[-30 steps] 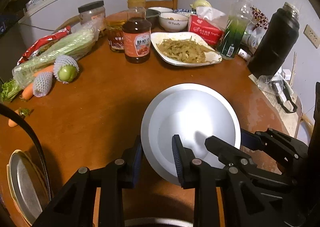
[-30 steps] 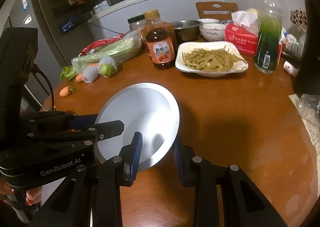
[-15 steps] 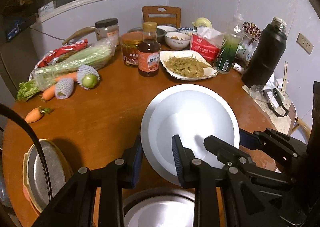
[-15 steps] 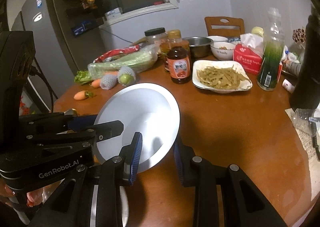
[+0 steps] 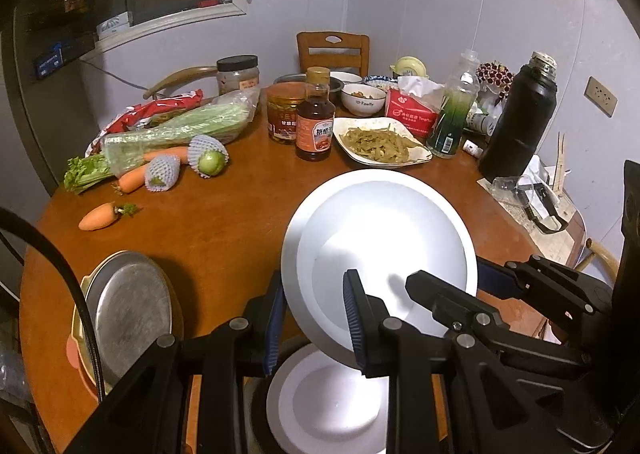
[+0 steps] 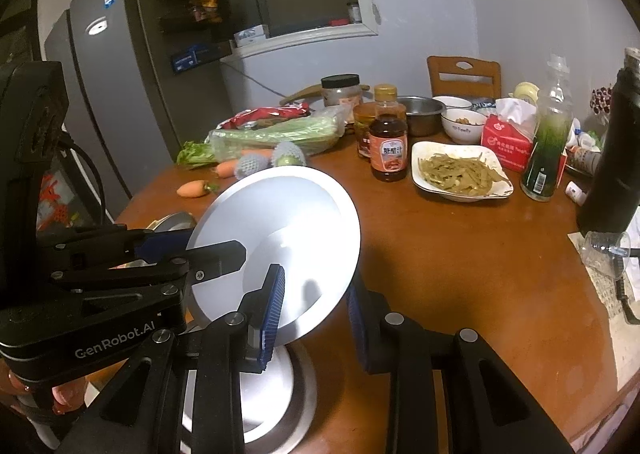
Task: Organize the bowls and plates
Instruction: 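Lift the small white plate with the left gripper toward the steel bowl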
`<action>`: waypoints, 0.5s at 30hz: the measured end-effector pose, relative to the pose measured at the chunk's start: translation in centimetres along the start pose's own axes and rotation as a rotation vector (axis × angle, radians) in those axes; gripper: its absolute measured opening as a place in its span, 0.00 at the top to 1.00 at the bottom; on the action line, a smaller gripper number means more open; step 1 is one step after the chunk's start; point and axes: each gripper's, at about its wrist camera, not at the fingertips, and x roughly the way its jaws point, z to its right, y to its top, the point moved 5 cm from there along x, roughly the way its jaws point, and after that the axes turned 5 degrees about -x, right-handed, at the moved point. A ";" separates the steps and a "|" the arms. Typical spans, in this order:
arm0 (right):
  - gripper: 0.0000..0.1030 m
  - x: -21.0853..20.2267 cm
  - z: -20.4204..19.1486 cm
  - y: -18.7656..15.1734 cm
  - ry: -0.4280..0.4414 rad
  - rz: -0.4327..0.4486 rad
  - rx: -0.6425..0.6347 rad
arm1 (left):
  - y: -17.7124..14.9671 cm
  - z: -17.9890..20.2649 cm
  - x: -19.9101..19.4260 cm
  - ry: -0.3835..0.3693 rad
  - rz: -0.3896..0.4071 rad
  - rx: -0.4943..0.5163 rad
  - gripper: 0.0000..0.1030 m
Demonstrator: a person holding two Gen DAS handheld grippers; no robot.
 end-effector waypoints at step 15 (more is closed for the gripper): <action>0.68 -2.0 -3.4 -1.4 0.022 0.029 -0.053 | -2.9 -1.3 -3.4 0.033 0.038 -0.028 0.72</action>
